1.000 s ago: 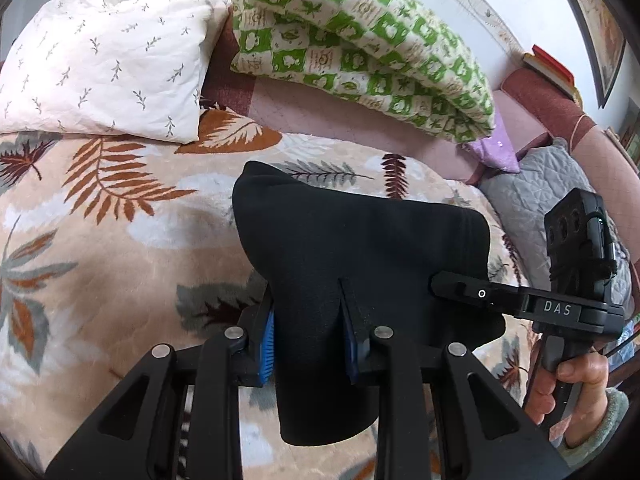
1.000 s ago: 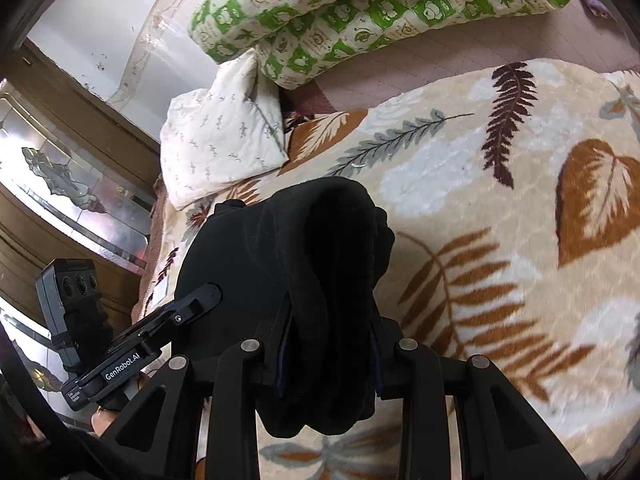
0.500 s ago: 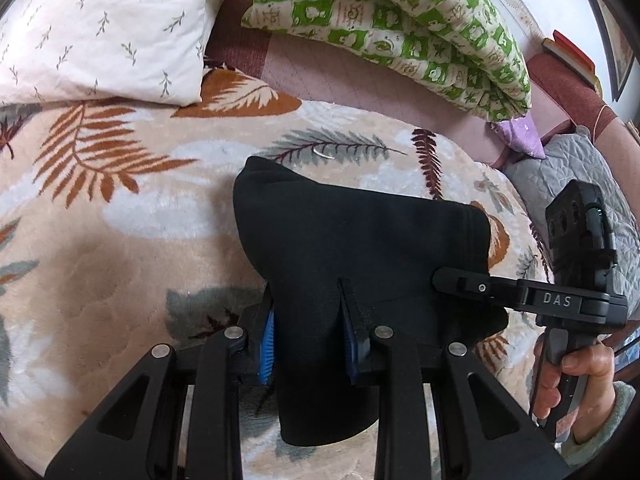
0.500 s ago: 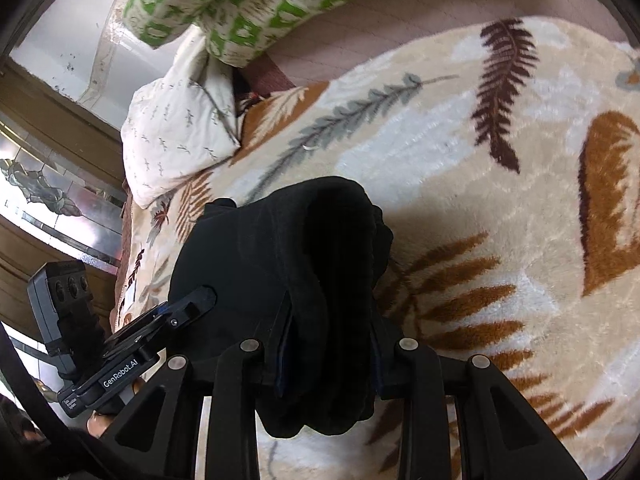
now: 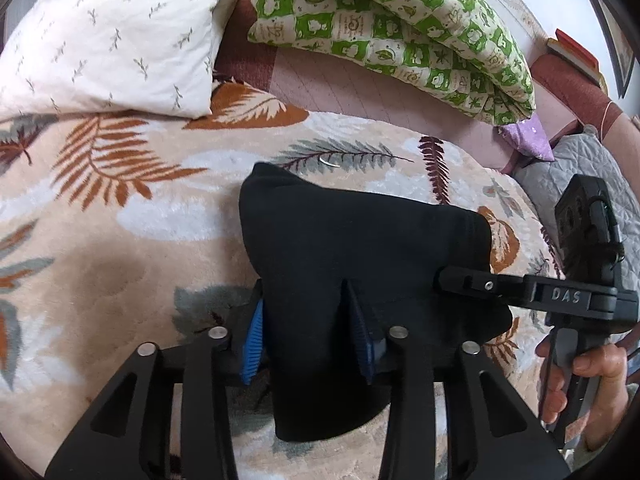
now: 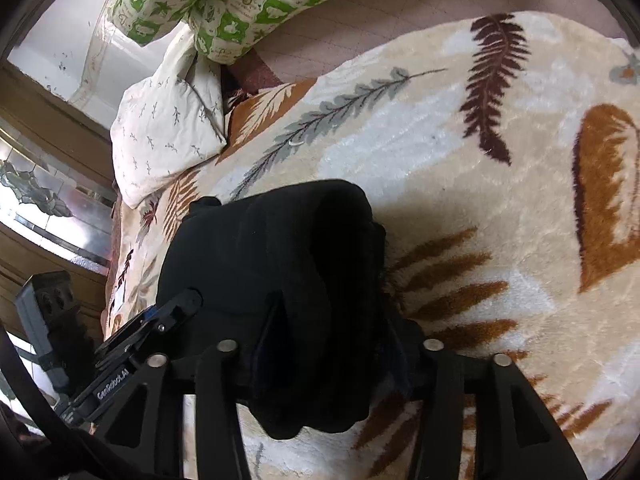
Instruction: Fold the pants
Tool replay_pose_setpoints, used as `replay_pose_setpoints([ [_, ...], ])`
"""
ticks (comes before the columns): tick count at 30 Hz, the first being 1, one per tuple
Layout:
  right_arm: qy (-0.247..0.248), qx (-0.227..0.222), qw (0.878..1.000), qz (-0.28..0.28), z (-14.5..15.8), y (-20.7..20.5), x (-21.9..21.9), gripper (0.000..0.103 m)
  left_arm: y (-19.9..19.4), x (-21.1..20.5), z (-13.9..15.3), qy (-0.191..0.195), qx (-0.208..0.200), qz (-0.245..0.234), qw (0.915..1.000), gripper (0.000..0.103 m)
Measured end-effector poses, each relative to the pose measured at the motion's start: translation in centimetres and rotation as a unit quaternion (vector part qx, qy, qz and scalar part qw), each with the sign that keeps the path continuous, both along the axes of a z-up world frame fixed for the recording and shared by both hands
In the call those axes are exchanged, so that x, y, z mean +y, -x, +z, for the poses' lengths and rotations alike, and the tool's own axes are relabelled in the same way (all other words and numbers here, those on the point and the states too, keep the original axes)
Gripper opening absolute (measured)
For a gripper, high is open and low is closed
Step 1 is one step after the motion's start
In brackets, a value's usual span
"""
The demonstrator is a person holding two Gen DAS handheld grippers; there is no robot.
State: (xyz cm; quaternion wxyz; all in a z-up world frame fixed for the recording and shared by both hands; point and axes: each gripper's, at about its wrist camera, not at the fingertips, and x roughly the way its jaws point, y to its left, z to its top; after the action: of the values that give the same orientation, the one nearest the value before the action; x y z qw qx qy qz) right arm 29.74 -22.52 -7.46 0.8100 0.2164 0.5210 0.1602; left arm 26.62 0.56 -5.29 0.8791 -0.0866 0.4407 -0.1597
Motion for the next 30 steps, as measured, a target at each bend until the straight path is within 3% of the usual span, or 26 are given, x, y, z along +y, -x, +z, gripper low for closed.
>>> replay_pose_setpoints([
  [3, 0.002, -0.008, 1.0, -0.005, 1.2, 0.4, -0.5, 0.058, 0.6, 0.0, 0.9, -0.017, -0.011, 0.004, 0.9998, 0.038],
  [6, 0.003, -0.019, 1.0, -0.011, 2.7, 1.1, -1.0, 0.06, 1.3, 0.1, 1.8, -0.024, -0.025, 0.009, 0.9994, 0.049],
  [15, 0.031, -0.051, 0.998, -0.014, 5.6, 5.1, -0.2, 0.061, 4.7, -0.5, 4.1, -0.062, -0.067, 0.01, 0.9958, 0.05],
  [30, 0.091, -0.1, 0.991, -0.01, 8.6, 13.6, 3.5, 0.061, 11.0, 1.0, 6.4, -0.072, -0.1, 0.018, 0.9921, 0.05],
])
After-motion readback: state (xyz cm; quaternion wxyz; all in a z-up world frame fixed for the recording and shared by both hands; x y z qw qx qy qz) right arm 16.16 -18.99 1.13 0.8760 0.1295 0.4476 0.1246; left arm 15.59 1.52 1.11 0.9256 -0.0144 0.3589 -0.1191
